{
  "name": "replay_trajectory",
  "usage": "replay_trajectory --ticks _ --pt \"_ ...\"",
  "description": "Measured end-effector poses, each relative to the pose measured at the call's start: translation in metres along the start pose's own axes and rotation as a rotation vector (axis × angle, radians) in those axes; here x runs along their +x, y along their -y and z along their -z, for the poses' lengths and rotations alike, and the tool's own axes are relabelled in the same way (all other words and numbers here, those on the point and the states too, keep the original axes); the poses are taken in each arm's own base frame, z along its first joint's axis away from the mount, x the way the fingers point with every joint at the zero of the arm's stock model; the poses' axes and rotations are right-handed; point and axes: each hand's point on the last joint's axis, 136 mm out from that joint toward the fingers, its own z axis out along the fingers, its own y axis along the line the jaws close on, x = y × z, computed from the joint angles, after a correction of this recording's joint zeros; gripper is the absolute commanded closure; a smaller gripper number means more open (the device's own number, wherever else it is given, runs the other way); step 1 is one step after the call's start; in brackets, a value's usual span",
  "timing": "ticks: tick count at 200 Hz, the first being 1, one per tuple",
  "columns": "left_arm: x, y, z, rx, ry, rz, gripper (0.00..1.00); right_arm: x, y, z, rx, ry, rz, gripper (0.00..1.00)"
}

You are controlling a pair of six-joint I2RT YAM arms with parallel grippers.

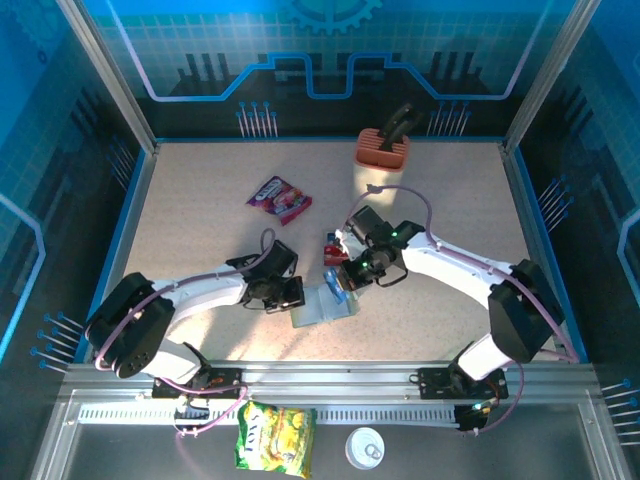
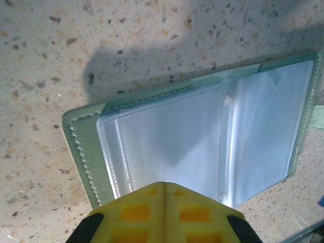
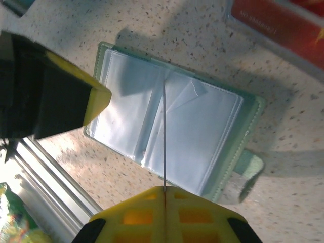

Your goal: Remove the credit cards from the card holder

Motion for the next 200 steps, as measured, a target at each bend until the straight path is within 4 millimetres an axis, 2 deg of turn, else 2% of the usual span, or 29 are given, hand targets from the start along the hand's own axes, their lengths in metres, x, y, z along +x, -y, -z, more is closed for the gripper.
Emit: replay_trajectory --ticks 48,68,93,124,145,173,200 --pt "-0.006 0.006 0.004 0.004 0.018 -0.017 1.0 -0.006 0.015 0.027 0.12 -0.011 0.364 1.0" --pt "-0.007 0.007 0.005 0.007 0.021 -0.017 0.94 -0.014 0.021 0.042 0.164 -0.027 0.511 1.0" --pt "-0.009 0.01 0.01 0.017 0.038 -0.022 0.91 -0.034 0.032 0.06 0.207 -0.034 0.642 1.0" --pt "-0.014 0.02 0.024 0.064 0.086 -0.031 0.9 -0.063 0.05 0.075 0.219 -0.04 0.707 1.0" --pt "-0.013 0.02 0.029 0.077 0.104 -0.028 0.9 -0.081 0.06 0.079 0.223 -0.051 0.737 1.0" --pt "-0.01 0.013 0.029 0.071 0.107 -0.008 0.89 -0.102 0.065 0.073 0.218 -0.074 0.778 1.0" --pt "-0.009 0.011 0.029 0.071 0.11 0.01 0.89 -0.11 0.07 0.061 0.207 -0.104 0.806 1.0"
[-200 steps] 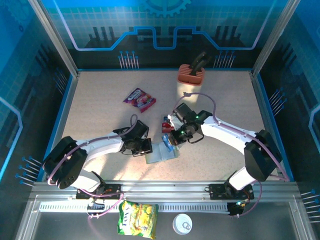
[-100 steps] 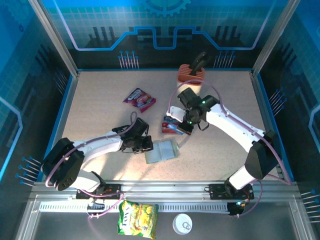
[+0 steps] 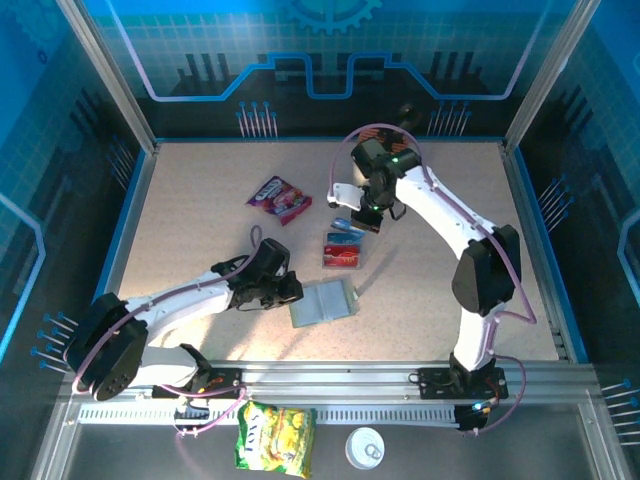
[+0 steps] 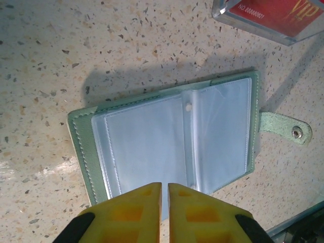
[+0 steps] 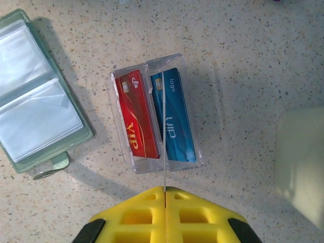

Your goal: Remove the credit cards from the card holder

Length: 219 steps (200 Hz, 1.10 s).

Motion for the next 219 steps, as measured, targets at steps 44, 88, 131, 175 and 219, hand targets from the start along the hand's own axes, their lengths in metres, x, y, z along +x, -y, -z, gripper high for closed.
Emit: replay_trajectory --ticks 44,88,131,175,219 --pt "-0.001 0.0 0.001 -0.002 0.009 0.006 0.88 -0.001 0.009 -0.025 -0.034 -0.036 0.029 0.99" --pt "-0.002 -0.001 0.004 0.001 0.022 0.004 0.87 0.004 0.009 -0.046 -0.07 -0.07 0.04 0.99" --pt "0.001 -0.006 0.005 -0.001 0.027 0.02 0.87 0.007 0.008 -0.054 -0.085 -0.081 0.043 0.85" --pt "0.001 -0.007 0.005 -0.002 0.029 0.029 0.89 0.003 0.009 -0.053 -0.079 -0.065 0.029 0.8" --pt "0.002 -0.009 0.005 -0.009 0.028 0.031 0.92 -0.005 0.004 -0.031 -0.049 0.001 -0.038 0.8"
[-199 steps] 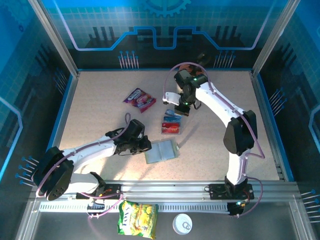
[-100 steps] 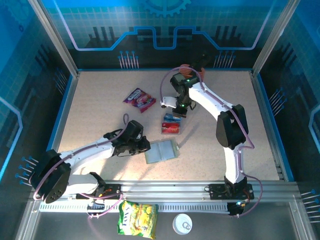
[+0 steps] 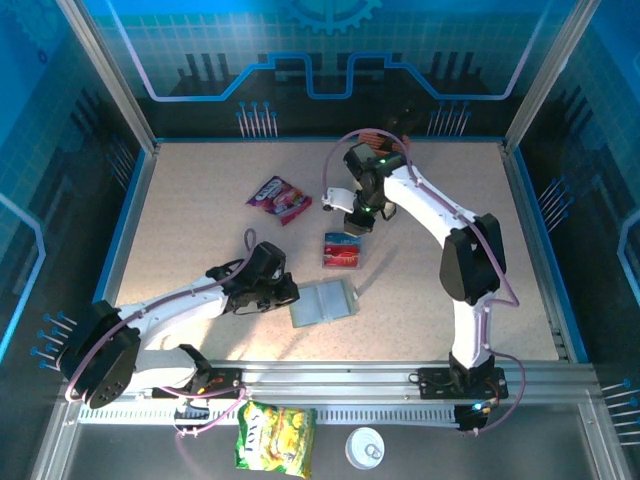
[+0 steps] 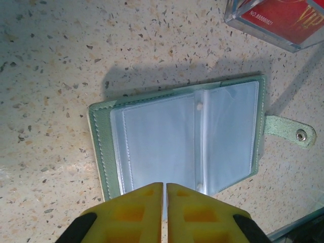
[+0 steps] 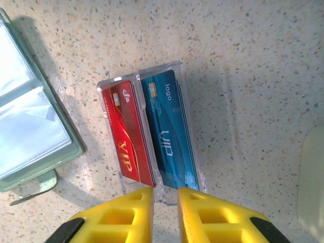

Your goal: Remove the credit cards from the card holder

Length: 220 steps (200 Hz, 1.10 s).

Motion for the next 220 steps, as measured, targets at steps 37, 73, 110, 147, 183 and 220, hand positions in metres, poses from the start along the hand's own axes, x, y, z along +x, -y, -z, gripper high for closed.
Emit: replay_trajectory --ticks 37,73,110,147,183,220 --pt "0.008 -0.015 -0.005 -0.034 -0.016 0.01 0.95 -0.011 -0.017 0.016 -0.004 0.119 -0.149 0.82" --pt "0.015 -0.027 -0.009 -0.06 -0.032 0.034 0.98 -0.028 -0.05 0.018 -0.098 0.3 -0.382 0.85" --pt "0.018 -0.033 -0.014 -0.083 -0.047 0.045 0.99 -0.034 -0.078 0.002 -0.219 0.403 -0.615 0.86" --pt "0.019 -0.037 -0.02 -0.098 -0.058 0.049 1.0 -0.031 -0.104 -0.022 -0.327 0.392 -0.777 0.86" --pt "0.019 -0.037 -0.021 -0.099 -0.059 0.049 1.0 -0.027 -0.114 -0.023 -0.385 0.398 -0.905 0.87" --pt "0.02 -0.04 -0.024 -0.111 -0.066 0.05 1.0 -0.026 -0.128 -0.027 -0.449 0.39 -1.007 0.88"
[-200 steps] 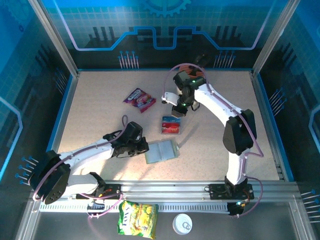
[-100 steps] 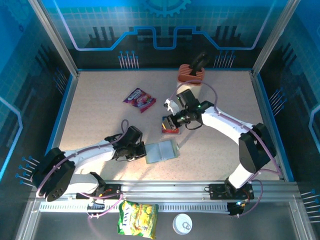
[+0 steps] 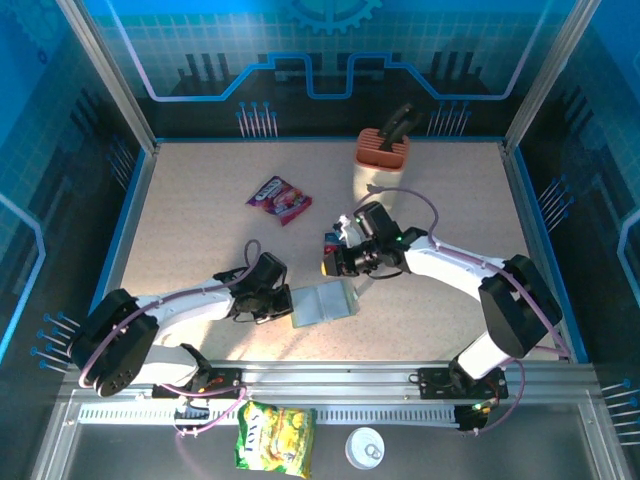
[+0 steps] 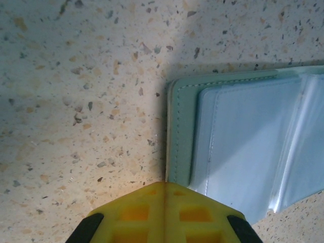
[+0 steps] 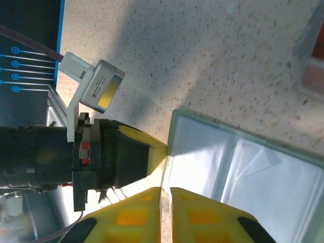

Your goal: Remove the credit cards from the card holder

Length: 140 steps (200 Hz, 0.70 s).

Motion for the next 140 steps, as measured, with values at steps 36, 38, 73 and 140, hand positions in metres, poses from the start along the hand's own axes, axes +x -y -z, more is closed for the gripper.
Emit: replay_trajectory --ticks 36,38,73,140 --pt "-0.001 0.001 -0.003 -0.009 -0.006 -0.003 1.0 0.021 -0.005 -0.011 0.0 -0.051 -0.054 0.83" --pt "-0.002 0.001 -0.003 -0.009 -0.005 -0.003 1.0 0.022 -0.006 -0.012 -0.001 -0.053 -0.053 0.83" --pt "-0.002 0.003 -0.002 -0.007 -0.004 -0.008 1.0 0.034 -0.012 -0.021 0.004 -0.087 -0.064 0.78" --pt "-0.007 0.014 0.004 0.025 0.009 -0.033 1.0 0.046 0.007 -0.033 0.097 -0.124 -0.114 0.71"
